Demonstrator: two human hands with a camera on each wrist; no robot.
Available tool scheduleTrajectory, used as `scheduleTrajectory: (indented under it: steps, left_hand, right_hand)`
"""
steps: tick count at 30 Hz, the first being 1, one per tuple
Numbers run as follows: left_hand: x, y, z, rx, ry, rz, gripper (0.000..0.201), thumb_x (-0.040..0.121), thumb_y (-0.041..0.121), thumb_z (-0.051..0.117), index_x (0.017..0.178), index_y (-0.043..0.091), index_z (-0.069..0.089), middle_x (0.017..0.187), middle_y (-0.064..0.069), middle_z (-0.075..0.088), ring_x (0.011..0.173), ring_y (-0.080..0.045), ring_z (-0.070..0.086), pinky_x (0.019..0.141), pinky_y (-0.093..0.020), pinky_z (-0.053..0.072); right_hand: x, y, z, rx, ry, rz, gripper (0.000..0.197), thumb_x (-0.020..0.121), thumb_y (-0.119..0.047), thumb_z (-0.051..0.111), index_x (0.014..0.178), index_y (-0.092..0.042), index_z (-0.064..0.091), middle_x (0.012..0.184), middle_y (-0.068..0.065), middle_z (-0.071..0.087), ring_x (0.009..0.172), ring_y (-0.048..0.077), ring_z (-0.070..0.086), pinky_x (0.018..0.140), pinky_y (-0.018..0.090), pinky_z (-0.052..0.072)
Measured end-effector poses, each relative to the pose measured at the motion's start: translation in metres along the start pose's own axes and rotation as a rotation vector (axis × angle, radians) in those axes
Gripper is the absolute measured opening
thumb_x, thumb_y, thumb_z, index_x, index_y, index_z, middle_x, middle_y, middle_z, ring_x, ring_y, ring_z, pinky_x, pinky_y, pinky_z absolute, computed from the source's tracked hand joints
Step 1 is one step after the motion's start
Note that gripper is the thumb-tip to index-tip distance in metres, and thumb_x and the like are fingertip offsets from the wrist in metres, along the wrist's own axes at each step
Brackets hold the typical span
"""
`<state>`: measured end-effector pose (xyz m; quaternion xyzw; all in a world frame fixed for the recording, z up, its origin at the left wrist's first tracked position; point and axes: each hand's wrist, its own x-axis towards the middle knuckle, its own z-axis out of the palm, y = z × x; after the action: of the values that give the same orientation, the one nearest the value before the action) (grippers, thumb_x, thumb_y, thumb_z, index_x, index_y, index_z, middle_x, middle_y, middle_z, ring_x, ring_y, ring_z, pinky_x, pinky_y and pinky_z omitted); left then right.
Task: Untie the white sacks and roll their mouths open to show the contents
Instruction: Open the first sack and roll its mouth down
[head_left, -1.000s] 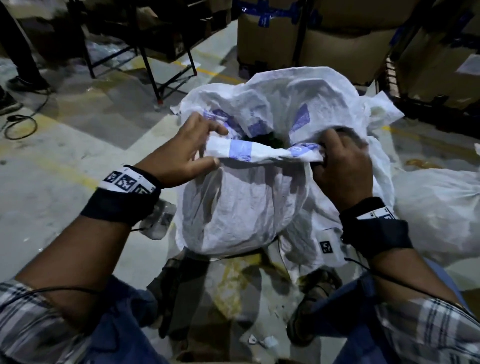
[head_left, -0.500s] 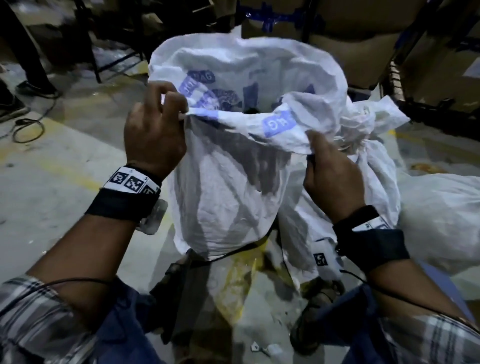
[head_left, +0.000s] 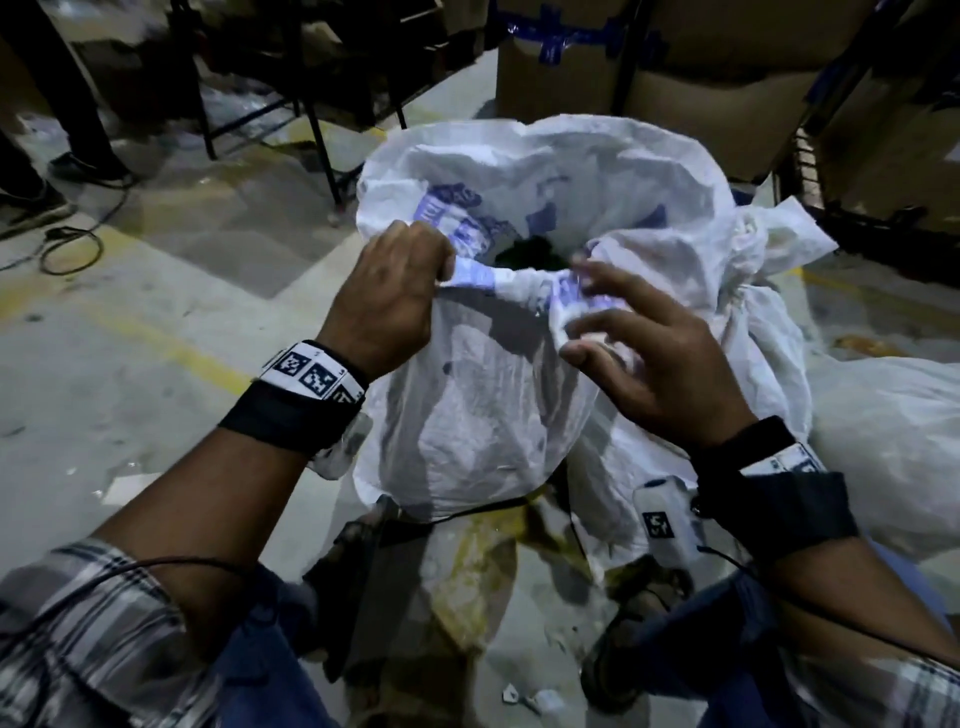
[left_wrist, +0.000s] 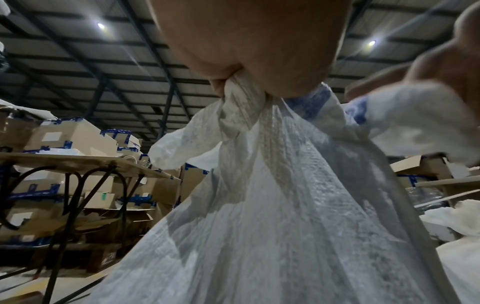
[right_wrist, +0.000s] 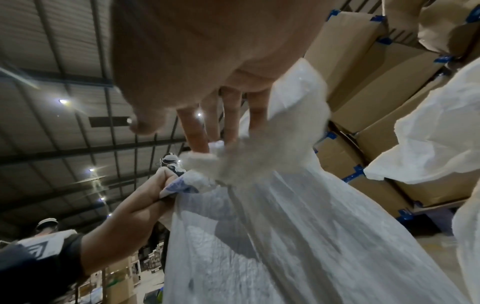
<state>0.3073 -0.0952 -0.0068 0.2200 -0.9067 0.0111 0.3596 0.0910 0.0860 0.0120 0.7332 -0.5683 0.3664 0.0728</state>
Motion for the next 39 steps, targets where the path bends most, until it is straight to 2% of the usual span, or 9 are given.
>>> scheduleTrajectory:
  steps: [4, 9, 14, 17, 22, 25, 29, 34, 39]
  left_hand:
    - [0.000, 0.004, -0.003, -0.021, -0.107, -0.013, 0.023, 0.080, -0.005, 0.039, 0.094, 0.007, 0.052, 0.094, -0.015, 0.049, 0.087, -0.034, 0.046, 0.078, -0.045, 0.038]
    - [0.000, 0.009, -0.004, -0.042, -0.191, 0.063, 0.030, 0.076, -0.001, 0.030, 0.094, 0.006, 0.053, 0.098, -0.017, 0.050, 0.090, -0.037, 0.045, 0.084, -0.045, 0.040]
    - [0.000, 0.008, -0.007, -0.078, -0.140, 0.082, 0.029, 0.077, -0.003, 0.036, 0.096, 0.008, 0.055, 0.101, -0.014, 0.054, 0.098, -0.038, 0.050, 0.087, -0.045, 0.042]
    - [0.003, 0.006, -0.012, -0.085, -0.113, 0.048, 0.055, 0.069, -0.007, 0.044, 0.118, 0.015, 0.054, 0.115, -0.005, 0.059, 0.114, -0.030, 0.057, 0.093, -0.047, 0.038]
    - [0.005, 0.017, -0.017, -0.074, -0.306, 0.155, 0.080, 0.075, 0.018, 0.054, 0.152, 0.025, 0.035, 0.143, 0.006, 0.052, 0.131, -0.015, 0.050, 0.116, -0.044, 0.027]
    - [0.002, 0.027, -0.008, -0.132, -0.364, 0.154, 0.054, 0.101, 0.044, 0.046, 0.150, 0.022, 0.041, 0.129, -0.001, 0.056, 0.116, -0.022, 0.054, 0.102, -0.039, 0.039]
    - [0.012, 0.022, -0.008, 0.004, -0.232, 0.166, 0.028, 0.098, 0.025, 0.057, 0.123, 0.014, 0.064, 0.107, -0.010, 0.061, 0.094, -0.033, 0.058, 0.077, -0.043, 0.044]
    - [0.009, 0.021, -0.011, 0.140, -0.056, 0.169, 0.009, 0.083, 0.009, 0.057, 0.087, 0.015, 0.063, 0.091, -0.009, 0.058, 0.081, -0.034, 0.054, 0.064, -0.042, 0.040]
    - [0.002, 0.012, -0.010, 0.226, 0.107, 0.189, 0.015, 0.086, 0.005, 0.062, 0.076, 0.016, 0.062, 0.081, -0.010, 0.055, 0.073, -0.030, 0.045, 0.059, -0.039, 0.030]
  right_hand:
    - [-0.004, 0.004, 0.004, -0.162, -0.143, 0.178, 0.031, 0.086, -0.036, 0.076, 0.110, -0.024, 0.059, 0.122, -0.011, 0.064, 0.101, 0.014, 0.066, 0.077, 0.038, 0.055]
    - [-0.011, 0.018, 0.012, -0.528, -0.280, 0.225, 0.063, 0.075, -0.045, 0.080, 0.127, -0.018, 0.057, 0.113, 0.008, 0.058, 0.105, 0.034, 0.054, 0.086, 0.042, 0.047]
    - [-0.007, 0.023, 0.008, -0.670, -0.016, 0.148, 0.016, 0.079, -0.021, 0.071, 0.088, -0.010, 0.063, 0.102, 0.016, 0.058, 0.098, 0.039, 0.054, 0.079, 0.045, 0.044]
    - [-0.005, 0.020, 0.001, -0.669, 0.153, 0.047, 0.008, 0.083, -0.015, 0.066, 0.084, -0.007, 0.063, 0.103, 0.016, 0.063, 0.095, 0.039, 0.057, 0.080, 0.044, 0.045]
    - [0.000, 0.010, 0.002, -0.595, 0.358, -0.013, 0.006, 0.090, -0.012, 0.059, 0.086, -0.010, 0.062, 0.105, 0.009, 0.067, 0.082, 0.027, 0.061, 0.050, 0.036, 0.045]
    - [0.004, 0.008, 0.010, -0.594, 0.374, -0.021, 0.003, 0.086, -0.007, 0.058, 0.087, -0.009, 0.060, 0.100, 0.010, 0.064, 0.079, 0.030, 0.060, 0.046, 0.036, 0.043]
    - [0.005, 0.008, 0.023, -0.557, 0.308, 0.059, 0.018, 0.081, -0.004, 0.055, 0.099, -0.010, 0.056, 0.093, 0.017, 0.060, 0.083, 0.039, 0.060, 0.051, 0.041, 0.048]
    - [0.011, 0.007, 0.031, -0.123, 0.182, 0.376, 0.043, 0.073, -0.002, 0.062, 0.116, -0.002, 0.056, 0.097, 0.014, 0.060, 0.092, 0.034, 0.060, 0.079, 0.031, 0.048]
    - [0.011, 0.009, 0.021, 0.854, 0.279, 0.832, 0.044, 0.069, -0.015, 0.062, 0.112, -0.014, 0.064, 0.090, 0.004, 0.064, 0.074, 0.016, 0.064, 0.060, 0.034, 0.056]
